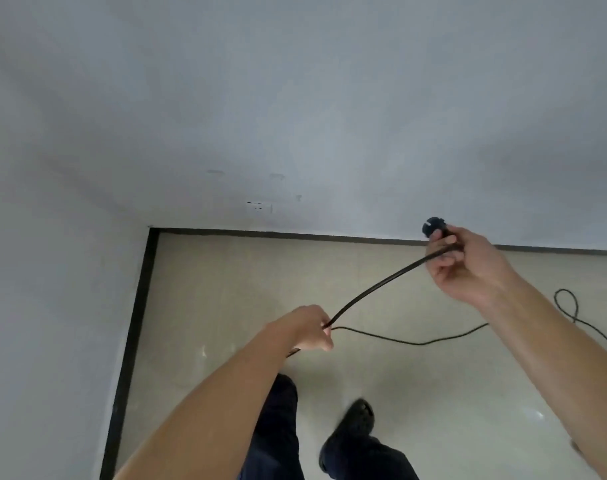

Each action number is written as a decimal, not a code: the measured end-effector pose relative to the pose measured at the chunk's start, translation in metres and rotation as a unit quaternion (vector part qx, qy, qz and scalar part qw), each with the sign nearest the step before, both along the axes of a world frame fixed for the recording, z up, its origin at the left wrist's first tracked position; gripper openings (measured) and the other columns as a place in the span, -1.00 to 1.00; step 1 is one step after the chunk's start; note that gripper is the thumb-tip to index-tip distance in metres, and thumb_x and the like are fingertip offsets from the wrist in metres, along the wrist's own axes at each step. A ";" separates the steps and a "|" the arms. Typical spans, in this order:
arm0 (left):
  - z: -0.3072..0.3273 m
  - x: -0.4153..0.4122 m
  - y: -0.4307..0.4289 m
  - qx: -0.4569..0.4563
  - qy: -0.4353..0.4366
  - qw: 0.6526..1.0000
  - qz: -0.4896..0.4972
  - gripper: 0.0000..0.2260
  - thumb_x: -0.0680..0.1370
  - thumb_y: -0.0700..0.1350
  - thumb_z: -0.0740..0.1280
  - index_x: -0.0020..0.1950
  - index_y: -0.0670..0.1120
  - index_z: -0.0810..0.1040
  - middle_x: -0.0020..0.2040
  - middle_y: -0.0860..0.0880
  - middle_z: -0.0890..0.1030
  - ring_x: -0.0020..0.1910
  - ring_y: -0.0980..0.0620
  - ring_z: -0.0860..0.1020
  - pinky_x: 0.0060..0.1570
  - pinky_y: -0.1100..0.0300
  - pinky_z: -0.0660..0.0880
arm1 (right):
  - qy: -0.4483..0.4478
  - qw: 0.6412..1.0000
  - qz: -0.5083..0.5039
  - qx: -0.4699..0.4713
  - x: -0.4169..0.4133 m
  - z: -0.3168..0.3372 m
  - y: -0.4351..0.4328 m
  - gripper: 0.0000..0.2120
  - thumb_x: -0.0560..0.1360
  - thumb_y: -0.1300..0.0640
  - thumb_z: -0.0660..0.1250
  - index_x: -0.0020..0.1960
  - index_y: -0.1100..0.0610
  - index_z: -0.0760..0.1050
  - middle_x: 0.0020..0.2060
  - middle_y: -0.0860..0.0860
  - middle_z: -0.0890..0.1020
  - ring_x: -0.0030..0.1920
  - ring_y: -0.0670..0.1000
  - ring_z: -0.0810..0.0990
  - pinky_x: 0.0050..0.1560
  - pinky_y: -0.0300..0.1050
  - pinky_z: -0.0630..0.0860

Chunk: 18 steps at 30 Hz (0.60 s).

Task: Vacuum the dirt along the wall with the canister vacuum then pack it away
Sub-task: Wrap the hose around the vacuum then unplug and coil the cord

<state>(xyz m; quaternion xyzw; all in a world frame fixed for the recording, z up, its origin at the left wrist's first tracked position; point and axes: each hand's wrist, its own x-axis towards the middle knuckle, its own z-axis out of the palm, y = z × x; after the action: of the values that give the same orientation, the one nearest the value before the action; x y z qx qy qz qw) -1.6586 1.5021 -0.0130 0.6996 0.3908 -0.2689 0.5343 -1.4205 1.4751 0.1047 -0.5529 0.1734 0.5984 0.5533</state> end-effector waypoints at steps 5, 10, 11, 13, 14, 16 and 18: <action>-0.001 0.004 -0.035 0.051 0.073 0.996 0.023 -0.83 0.55 -0.01 0.33 -0.01 -0.10 0.56 0.02 -0.09 0.58 0.02 -0.08 0.55 -0.08 0.19 0.40 | -0.088 0.980 -0.164 0.072 0.147 0.059 -0.072 -0.92 0.30 0.26 0.19 -0.30 0.12 0.42 -0.52 -0.15 0.35 -0.62 -0.16 0.23 -0.64 -0.34 0.18; 0.057 0.013 -0.038 0.057 0.051 0.981 0.177 -0.67 0.56 0.13 0.32 -0.09 -0.14 0.59 -0.14 -0.06 0.65 -0.05 -0.03 0.57 0.07 0.09 0.38 | -0.197 0.932 -0.306 0.005 0.273 0.111 -0.178 -0.77 0.52 0.26 0.08 -0.28 0.04 0.25 -0.61 -0.12 0.34 -0.63 -0.14 0.20 -0.60 -0.35 0.20; 0.076 0.024 -0.035 0.052 0.021 0.971 0.233 -0.64 0.53 0.14 0.35 -0.18 -0.16 0.56 -0.26 -0.06 0.61 -0.18 -0.04 0.55 0.04 0.08 0.36 | -0.199 0.926 -0.321 -0.013 0.287 0.113 -0.198 -0.73 0.62 0.18 0.06 -0.26 0.05 0.27 -0.62 -0.10 0.37 -0.63 -0.14 0.24 -0.58 -0.35 0.25; 0.118 0.056 -0.027 0.055 -0.047 0.943 0.324 -0.62 0.50 0.11 0.40 -0.35 -0.11 0.42 -0.45 -0.04 0.37 -0.42 -0.03 0.35 -0.05 0.09 0.39 | -0.189 0.920 -0.340 -0.051 0.300 0.104 -0.238 -0.70 0.66 0.13 0.06 -0.24 0.10 0.32 -0.65 -0.06 0.42 -0.64 -0.14 0.35 -0.55 -0.32 0.39; 0.138 0.075 -0.021 0.062 -0.081 0.928 0.358 -0.59 0.49 0.10 0.42 -0.40 -0.06 0.34 -0.48 -0.02 0.27 -0.47 -0.01 0.25 -0.10 0.09 0.43 | -0.173 0.921 -0.343 -0.067 0.302 0.093 -0.257 -0.71 0.66 0.14 0.08 -0.22 0.13 0.34 -0.65 -0.03 0.46 -0.63 -0.13 0.41 -0.54 -0.30 0.44; 0.178 0.116 -0.012 0.062 -0.140 0.908 0.390 -0.55 0.51 0.11 0.38 -0.42 -0.04 0.24 -0.50 0.00 0.21 -0.51 0.01 0.17 -0.27 0.13 0.36 | -0.129 0.926 -0.345 -0.086 0.298 0.065 -0.287 -0.75 0.67 0.13 0.11 -0.15 0.18 0.36 -0.61 0.05 0.54 -0.62 -0.08 0.52 -0.55 -0.27 0.49; 0.218 0.158 -0.009 0.057 -0.197 0.904 0.376 -0.55 0.56 0.09 0.31 -0.42 -0.05 0.24 -0.50 0.00 0.22 -0.54 0.03 0.17 -0.35 0.14 0.25 | -0.097 0.930 -0.337 -0.107 0.287 0.039 -0.304 -0.75 0.68 0.10 0.10 -0.11 0.20 0.36 -0.57 0.10 0.58 -0.60 -0.03 0.57 -0.58 -0.25 0.50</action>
<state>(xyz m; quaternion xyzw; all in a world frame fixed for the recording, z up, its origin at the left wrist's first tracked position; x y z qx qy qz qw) -1.5004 1.4934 0.2053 0.5690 0.5261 0.1180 0.6209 -1.1338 1.1711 0.1436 -0.5731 0.3576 0.2980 0.6744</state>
